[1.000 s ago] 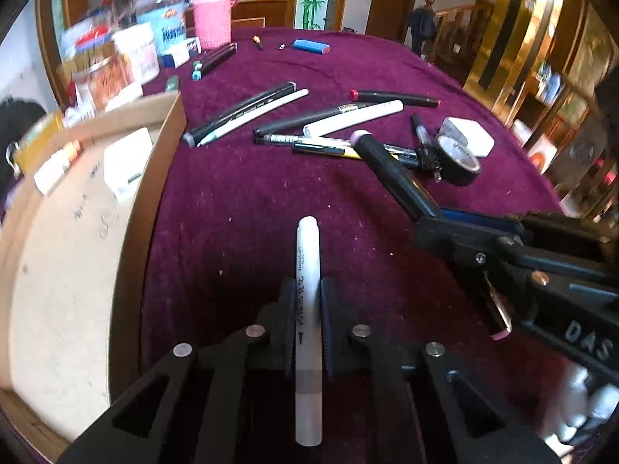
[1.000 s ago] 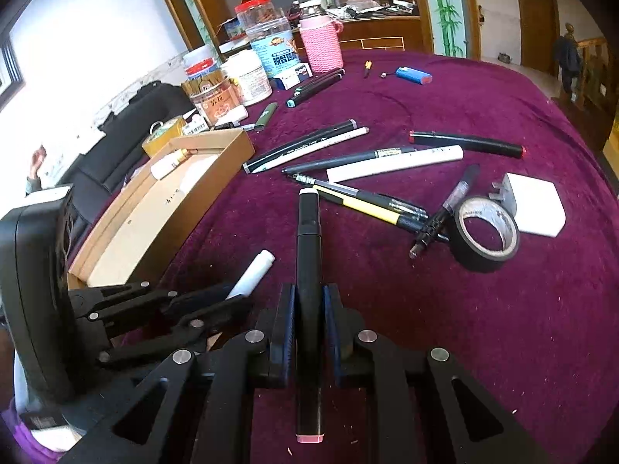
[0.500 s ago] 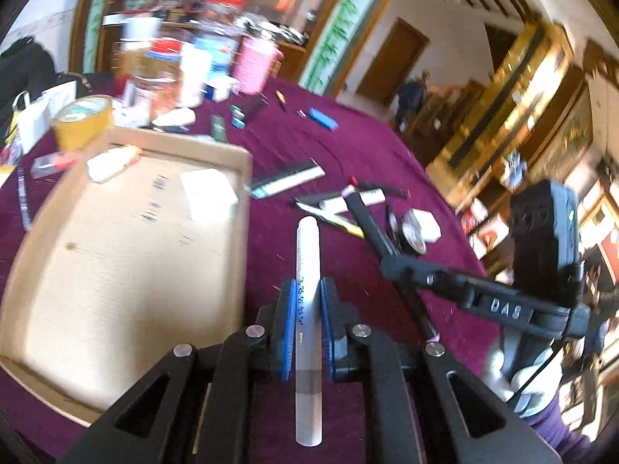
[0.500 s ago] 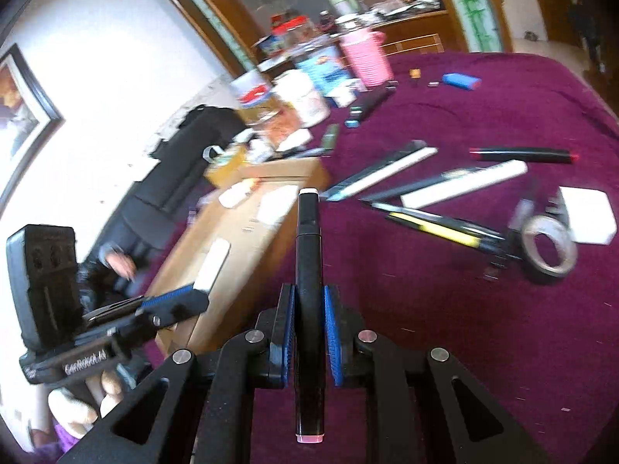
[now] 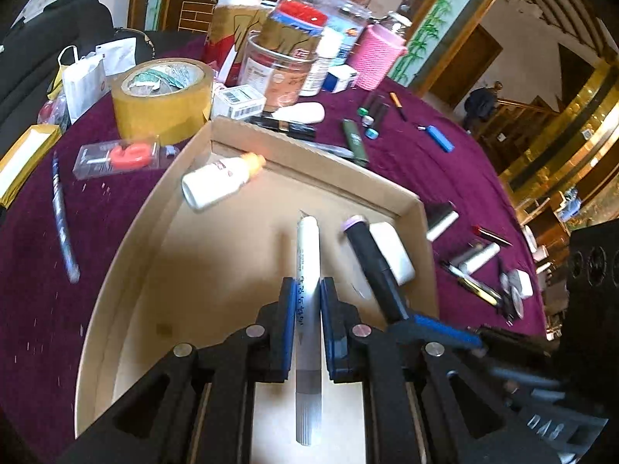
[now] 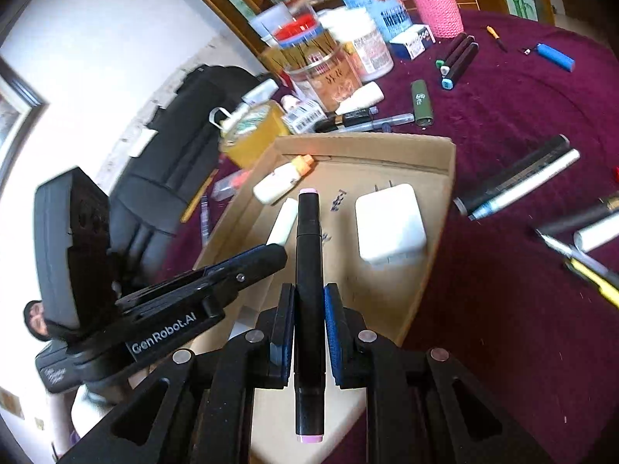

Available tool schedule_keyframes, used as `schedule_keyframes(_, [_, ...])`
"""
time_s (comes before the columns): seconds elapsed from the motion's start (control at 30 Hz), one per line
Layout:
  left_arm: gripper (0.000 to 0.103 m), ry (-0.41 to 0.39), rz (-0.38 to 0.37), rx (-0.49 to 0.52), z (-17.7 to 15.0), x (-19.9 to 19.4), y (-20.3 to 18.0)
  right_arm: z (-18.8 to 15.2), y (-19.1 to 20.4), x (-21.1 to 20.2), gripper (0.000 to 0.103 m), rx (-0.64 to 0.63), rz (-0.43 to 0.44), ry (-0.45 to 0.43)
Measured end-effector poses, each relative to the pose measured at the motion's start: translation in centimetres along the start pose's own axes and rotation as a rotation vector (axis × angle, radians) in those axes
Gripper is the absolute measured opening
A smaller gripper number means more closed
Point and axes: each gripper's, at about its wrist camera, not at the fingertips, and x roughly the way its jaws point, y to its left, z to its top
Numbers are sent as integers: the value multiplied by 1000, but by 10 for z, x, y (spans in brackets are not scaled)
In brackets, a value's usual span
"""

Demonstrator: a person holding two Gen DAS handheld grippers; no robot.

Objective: Organize rigid objects
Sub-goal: 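Release the white marker into the box while the right tool releases the black marker, then withdraw both open tools from the box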

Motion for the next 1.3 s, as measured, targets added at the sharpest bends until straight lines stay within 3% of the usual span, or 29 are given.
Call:
schedule_keyframes(0.23, [12,-3,-6,-60,21,21,16,29,0,29,18,-10,-92,11])
schedule_keyframes(0.27, [17,-12,1,-67,21,22,18,32,-1,31,18,-5,-95,10])
schedule_keyframes(0.3, [33,-16,3,-76,21,22,20,33,-2,31,19,-7,-100,6])
schedule_keyframes(0.37, [53,-26,14,-96,21,20,24,34,-4,27,20,-17,-114,-18])
schedule_keyframes(0.53, [63,-69,90,-79,10,-1,15,30,0,-9,34,-67,-138,-114])
schedule_keyframes(0.6, [73,-115,153,-46,2,-17,3,25,7,-34,41,-121,-186,-186])
schedule_keyframes(0.67, [74,-175,223,-8,-8,-35,-10,11,14,-69,48,-189,-284,-314])
schedule_keyframes(0.7, [75,-211,255,11,-13,-45,-18,2,17,-85,60,-218,-337,-391])
schedule_keyframes(0.73, [76,-248,285,25,-19,-55,-25,-10,20,-103,84,-243,-399,-488])
schedule_keyframes(0.77, [79,-289,317,37,-24,-65,-34,-25,21,-124,98,-256,-455,-604])
schedule_keyframes(0.83, [87,-404,364,65,-42,-91,-55,-50,15,-150,103,-239,-482,-779])
schedule_keyframes(0.87, [94,-446,371,71,-48,-99,-63,-61,4,-160,103,-198,-469,-816])
schedule_keyframes(0.9, [100,-509,373,76,-61,-112,-75,-62,-2,-162,103,-169,-464,-793])
schedule_keyframes(0.97, [103,-559,353,76,-75,-124,-88,-64,-25,-163,103,-69,-448,-701])
schedule_keyframes(1.07, [103,-542,298,118,-89,-125,-110,-77,-49,-164,103,11,-472,-666])
schedule_keyframes(1.2, [103,-559,396,225,-102,-120,-146,-99,-59,-169,103,29,-515,-674])
schedule_keyframes(1.3, [103,-548,403,282,-110,-115,-165,-108,-65,-176,103,25,-539,-679])
